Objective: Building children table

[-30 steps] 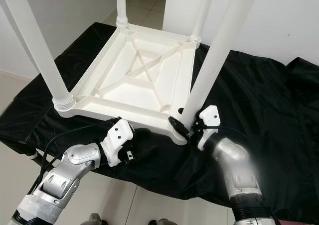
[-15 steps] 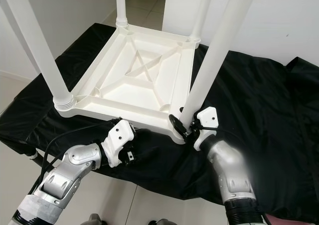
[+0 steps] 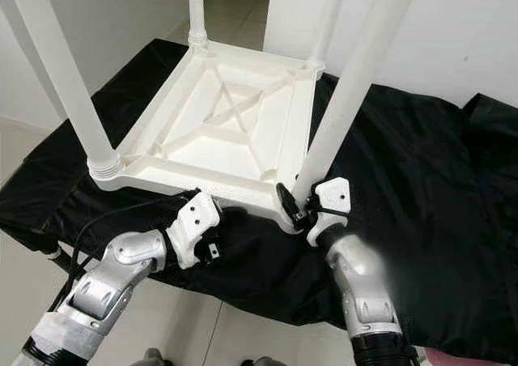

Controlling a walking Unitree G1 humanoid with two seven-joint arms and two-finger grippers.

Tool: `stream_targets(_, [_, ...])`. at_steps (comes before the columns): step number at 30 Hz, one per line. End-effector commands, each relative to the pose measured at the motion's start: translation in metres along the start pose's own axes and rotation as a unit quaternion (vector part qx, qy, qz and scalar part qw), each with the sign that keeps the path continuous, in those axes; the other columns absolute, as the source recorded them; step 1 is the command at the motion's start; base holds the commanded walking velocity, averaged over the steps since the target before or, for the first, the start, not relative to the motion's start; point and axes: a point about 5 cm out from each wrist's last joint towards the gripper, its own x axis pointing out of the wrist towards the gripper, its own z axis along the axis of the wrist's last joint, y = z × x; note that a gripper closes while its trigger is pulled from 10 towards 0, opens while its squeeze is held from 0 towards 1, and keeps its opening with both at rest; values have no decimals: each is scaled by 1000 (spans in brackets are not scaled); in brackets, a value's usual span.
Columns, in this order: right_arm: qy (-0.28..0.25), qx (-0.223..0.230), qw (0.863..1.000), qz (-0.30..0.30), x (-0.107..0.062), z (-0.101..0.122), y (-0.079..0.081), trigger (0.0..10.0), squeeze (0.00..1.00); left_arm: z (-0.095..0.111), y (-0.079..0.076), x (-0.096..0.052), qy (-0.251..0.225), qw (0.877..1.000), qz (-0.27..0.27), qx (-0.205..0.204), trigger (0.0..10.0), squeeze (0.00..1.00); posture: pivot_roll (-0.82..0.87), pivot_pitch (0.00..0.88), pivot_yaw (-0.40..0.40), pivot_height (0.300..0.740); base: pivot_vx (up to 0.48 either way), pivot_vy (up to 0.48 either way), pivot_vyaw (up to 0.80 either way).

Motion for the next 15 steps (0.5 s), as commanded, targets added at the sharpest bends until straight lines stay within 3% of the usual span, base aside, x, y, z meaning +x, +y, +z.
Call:
stream_targets(1, [43, -2, 999, -16, -6, -16, 1, 10000, 0, -1, 0, 2, 3, 1000, 6, 1, 10000, 0, 45, 75, -85, 740, 0, 0, 0])
stream_targets(7, [34, 19, 998, -56, -2, -16, 13, 10000, 0, -1, -4, 5, -3, 1000, 2, -2, 10000, 0, 48, 71, -88, 740, 0, 0, 0])
stream_targets(15, [29, 42, 995, -91, -1, -15, 14, 10000, 0, -1, -5, 6, -3, 1000, 2, -3, 10000, 0, 53, 72, -94, 740, 0, 0, 0])
